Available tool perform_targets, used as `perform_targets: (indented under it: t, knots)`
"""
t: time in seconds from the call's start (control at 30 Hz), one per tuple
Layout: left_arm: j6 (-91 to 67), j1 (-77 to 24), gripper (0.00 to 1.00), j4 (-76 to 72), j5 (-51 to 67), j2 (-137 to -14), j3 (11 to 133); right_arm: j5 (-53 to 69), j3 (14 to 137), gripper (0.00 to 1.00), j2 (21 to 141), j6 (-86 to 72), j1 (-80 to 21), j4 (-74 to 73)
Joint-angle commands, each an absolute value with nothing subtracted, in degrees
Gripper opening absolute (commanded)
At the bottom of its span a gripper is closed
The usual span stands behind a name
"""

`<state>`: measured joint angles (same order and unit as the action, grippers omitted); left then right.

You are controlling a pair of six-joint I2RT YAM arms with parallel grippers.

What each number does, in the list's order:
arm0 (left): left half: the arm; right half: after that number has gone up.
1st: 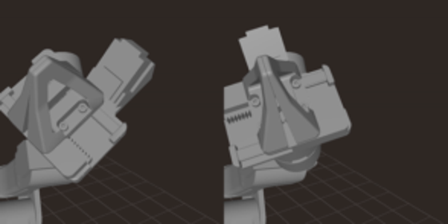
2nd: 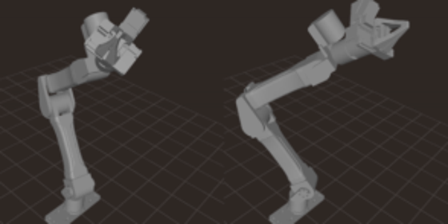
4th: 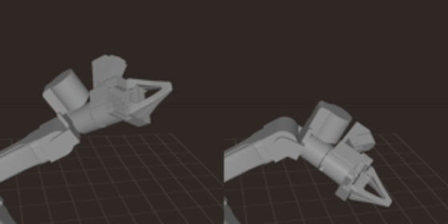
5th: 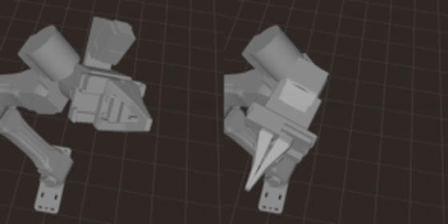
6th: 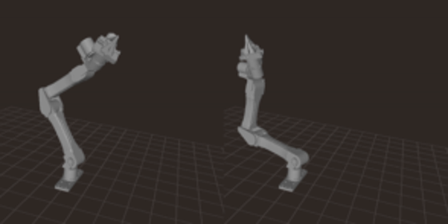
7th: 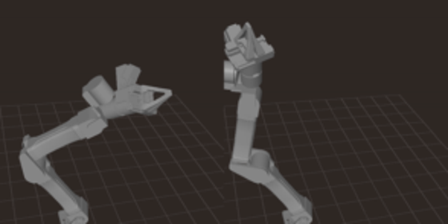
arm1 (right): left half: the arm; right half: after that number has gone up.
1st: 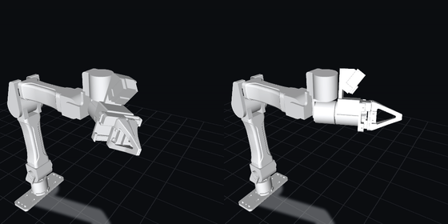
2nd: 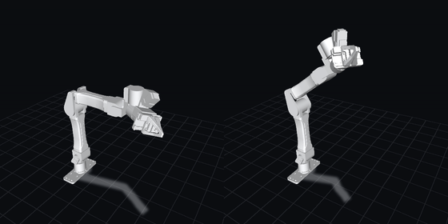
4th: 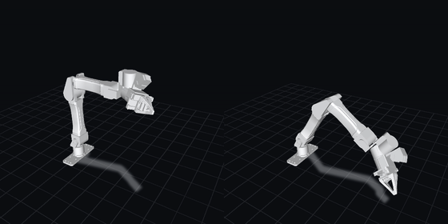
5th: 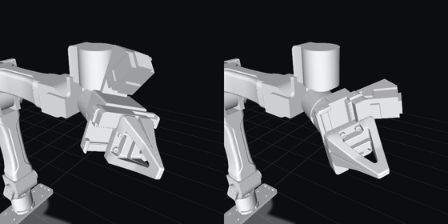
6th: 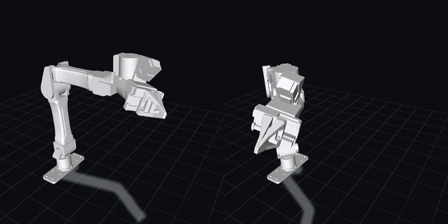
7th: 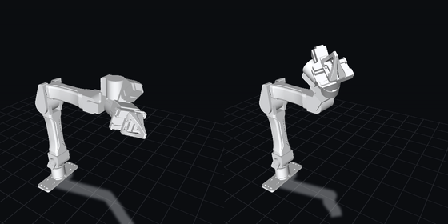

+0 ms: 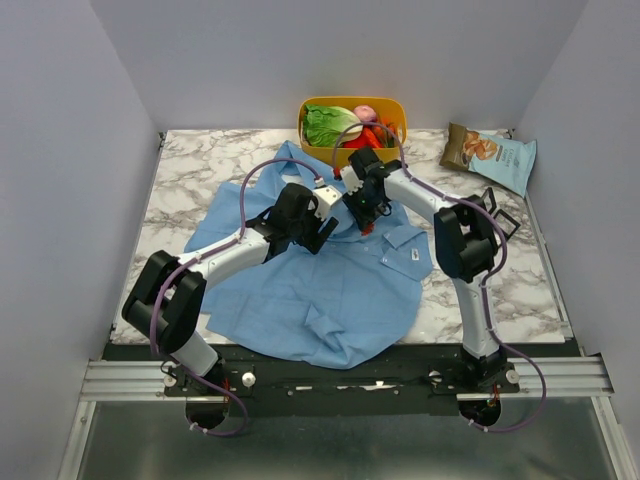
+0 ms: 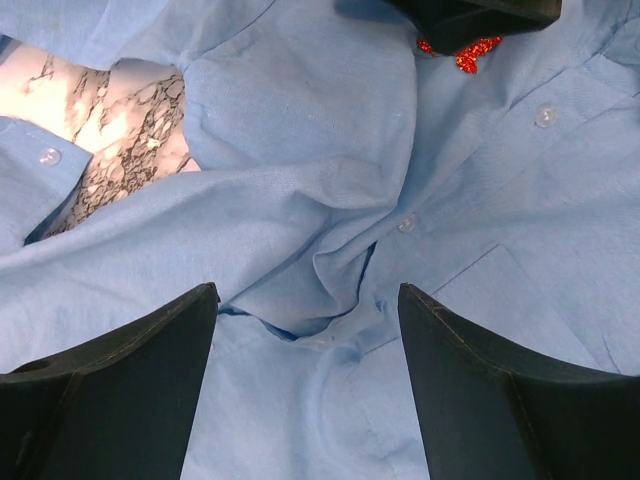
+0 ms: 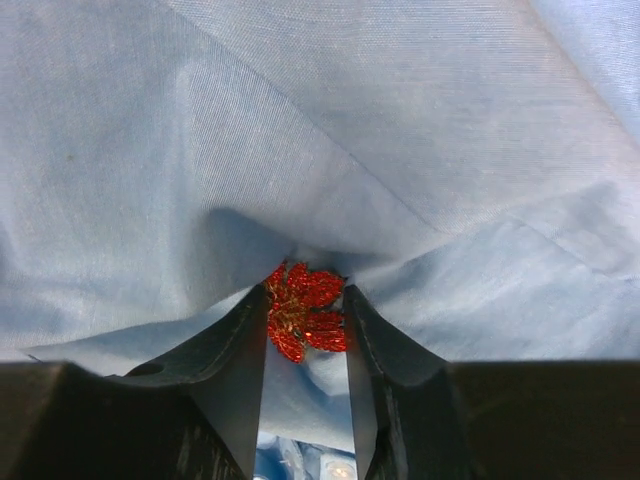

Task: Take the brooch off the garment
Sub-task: Remove the brooch from the clothes.

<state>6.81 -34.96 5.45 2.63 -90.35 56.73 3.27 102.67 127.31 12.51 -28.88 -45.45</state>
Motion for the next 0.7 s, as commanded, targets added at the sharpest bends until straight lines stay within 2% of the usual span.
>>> perform_targets:
  t: [0.0,0.33,0.43,0.67]
  knots:
    - [6.59,-34.72,0.82,5.1,3.08,-88.51,56.6,2.64,103.09,0.14,124.81,14.33,-28.74,-43.68]
    - [6.15,-34.72,0.82,5.01,3.69,-88.94,57.48,3.07,103.01,0.14,118.57,16.17,-27.77,-42.54]
    - [5.98,-34.72,0.82,5.1,4.13,-89.12,58.1,3.95,102.48,0.11,118.3,16.52,-27.77,-42.8]
    - [6.33,-34.72,0.82,4.66,4.66,-88.68,58.62,9.92,102.04,0.1,114.7,16.61,-27.69,-43.5]
